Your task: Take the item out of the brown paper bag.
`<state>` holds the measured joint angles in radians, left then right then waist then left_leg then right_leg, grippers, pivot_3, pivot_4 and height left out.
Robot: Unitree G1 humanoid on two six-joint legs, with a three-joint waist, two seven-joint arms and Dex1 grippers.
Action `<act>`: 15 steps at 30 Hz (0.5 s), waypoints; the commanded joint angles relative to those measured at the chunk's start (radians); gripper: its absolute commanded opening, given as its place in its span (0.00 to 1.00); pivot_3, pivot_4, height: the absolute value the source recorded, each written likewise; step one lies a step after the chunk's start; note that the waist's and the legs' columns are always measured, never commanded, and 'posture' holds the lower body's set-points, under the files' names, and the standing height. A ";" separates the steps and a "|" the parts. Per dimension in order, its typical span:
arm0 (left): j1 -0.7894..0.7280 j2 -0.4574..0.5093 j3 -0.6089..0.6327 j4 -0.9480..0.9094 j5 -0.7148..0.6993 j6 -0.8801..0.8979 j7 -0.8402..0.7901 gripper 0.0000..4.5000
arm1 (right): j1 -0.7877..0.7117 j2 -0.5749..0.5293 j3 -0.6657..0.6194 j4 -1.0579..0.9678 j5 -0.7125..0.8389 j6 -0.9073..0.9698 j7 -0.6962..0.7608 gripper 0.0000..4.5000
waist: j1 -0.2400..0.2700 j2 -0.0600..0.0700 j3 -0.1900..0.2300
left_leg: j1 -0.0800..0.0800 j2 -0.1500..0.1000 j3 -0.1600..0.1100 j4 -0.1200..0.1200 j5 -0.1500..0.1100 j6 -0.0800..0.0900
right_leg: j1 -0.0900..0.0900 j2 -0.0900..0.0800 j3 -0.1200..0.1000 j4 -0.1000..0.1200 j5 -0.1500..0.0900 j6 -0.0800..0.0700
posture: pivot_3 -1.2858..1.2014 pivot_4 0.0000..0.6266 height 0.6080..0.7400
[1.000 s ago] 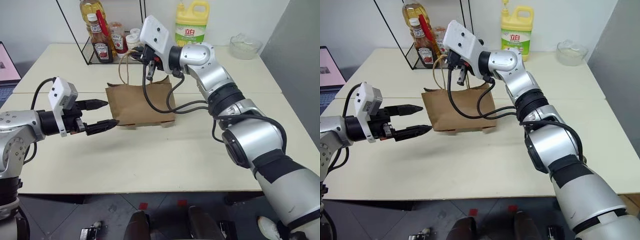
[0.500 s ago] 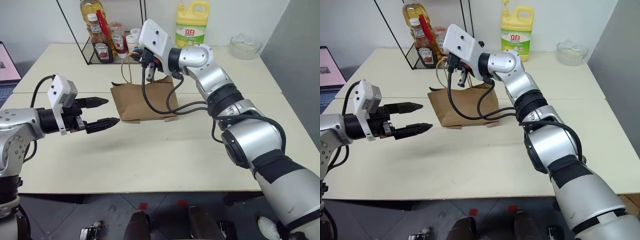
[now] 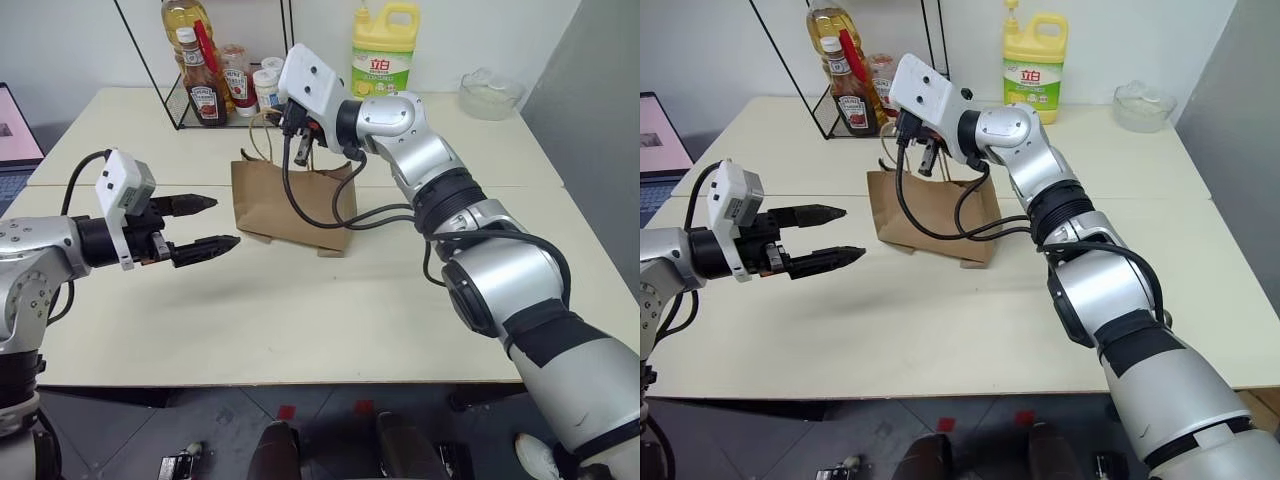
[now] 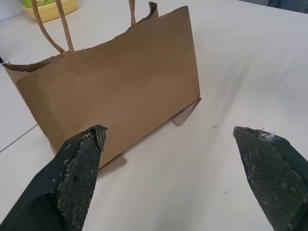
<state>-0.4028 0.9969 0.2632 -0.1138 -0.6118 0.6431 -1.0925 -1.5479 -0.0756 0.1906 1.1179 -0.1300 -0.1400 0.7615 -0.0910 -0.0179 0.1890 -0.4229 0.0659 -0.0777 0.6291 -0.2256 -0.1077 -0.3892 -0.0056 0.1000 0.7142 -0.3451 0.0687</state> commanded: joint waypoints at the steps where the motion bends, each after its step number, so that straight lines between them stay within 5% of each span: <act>1: -0.020 0.000 0.003 -0.014 0.003 -0.021 -0.002 1.00 | -0.022 -0.014 0.003 -0.015 -0.019 -0.058 -0.019 0.01 | 0.000 0.000 0.000 | 0.000 0.000 0.000 0.000 0.000 0.000 | 0.000 0.000 0.000 0.000 0.000 0.000 | 0.52 0.24 1.00; 15: -0.029 -0.002 -0.004 -0.016 0.001 -0.020 0.005 1.00 | -0.032 -0.029 0.038 0.023 -0.088 -0.212 -0.043 0.01 | 0.000 0.000 0.000 | 0.000 0.000 0.000 0.000 0.000 0.000 | 0.000 0.000 0.000 0.000 0.000 0.000 | 0.52 0.24 1.00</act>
<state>-0.4128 0.9926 0.2444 -0.1135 -0.6115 0.6423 -1.0850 -1.5454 -0.0978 0.2389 1.1542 -0.2162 -0.3225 0.7324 -0.0911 -0.0179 0.1890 -0.4229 0.0659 -0.0779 0.6292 -0.2253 -0.1081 -0.3892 -0.0057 0.0997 0.7144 -0.3451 0.0686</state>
